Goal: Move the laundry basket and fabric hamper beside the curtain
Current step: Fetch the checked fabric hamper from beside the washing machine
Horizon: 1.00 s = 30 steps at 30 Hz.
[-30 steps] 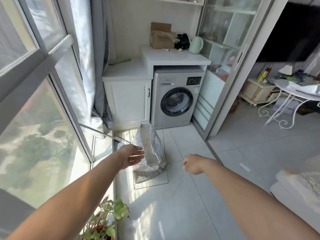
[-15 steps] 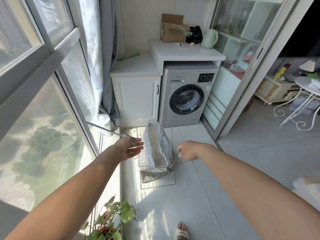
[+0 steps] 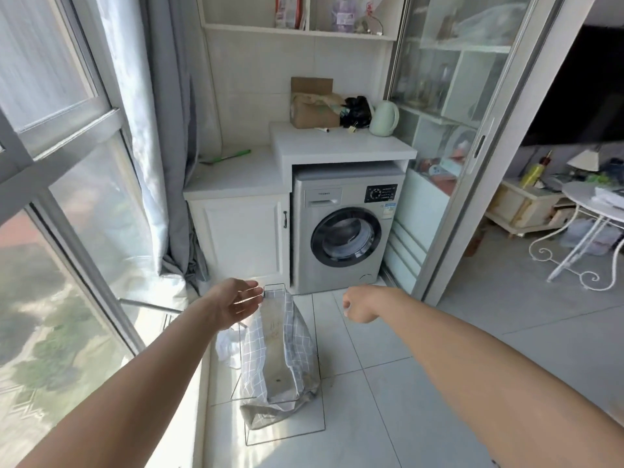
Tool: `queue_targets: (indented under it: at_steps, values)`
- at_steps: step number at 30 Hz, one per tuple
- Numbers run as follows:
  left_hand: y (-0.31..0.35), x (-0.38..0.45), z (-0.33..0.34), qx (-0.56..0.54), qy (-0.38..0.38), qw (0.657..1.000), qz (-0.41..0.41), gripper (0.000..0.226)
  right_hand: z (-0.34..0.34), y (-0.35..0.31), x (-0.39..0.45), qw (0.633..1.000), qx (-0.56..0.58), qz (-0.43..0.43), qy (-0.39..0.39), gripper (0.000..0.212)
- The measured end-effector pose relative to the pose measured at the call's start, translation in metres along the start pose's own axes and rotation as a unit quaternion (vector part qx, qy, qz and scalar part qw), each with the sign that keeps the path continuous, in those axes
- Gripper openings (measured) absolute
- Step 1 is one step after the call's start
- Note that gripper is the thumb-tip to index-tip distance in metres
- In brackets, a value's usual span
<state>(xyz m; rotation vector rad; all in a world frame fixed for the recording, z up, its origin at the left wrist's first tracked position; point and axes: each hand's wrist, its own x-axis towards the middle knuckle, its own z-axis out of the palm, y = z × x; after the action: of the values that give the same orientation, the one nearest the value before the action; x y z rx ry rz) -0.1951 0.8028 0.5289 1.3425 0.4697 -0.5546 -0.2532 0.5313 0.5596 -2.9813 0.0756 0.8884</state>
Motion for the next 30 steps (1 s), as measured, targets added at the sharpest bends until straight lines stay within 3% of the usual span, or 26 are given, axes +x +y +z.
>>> queue_targets:
  at_steps: [11,24,30]
  values:
    - [0.000,0.065,0.082,0.014,0.001,0.999,-0.046,0.029,-0.009,0.092,0.058,1.000,-0.009,0.007,-0.025,0.041]
    - [0.062,0.192,0.069,-0.014,0.013,0.998,-0.065,0.023,-0.058,0.081,0.192,0.998,0.007,0.005,-0.064,0.045]
    - [0.061,0.233,0.052,-0.018,0.020,0.994,-0.106,0.017,-0.082,0.065,0.243,0.995,-0.027,0.000,-0.092,0.047]
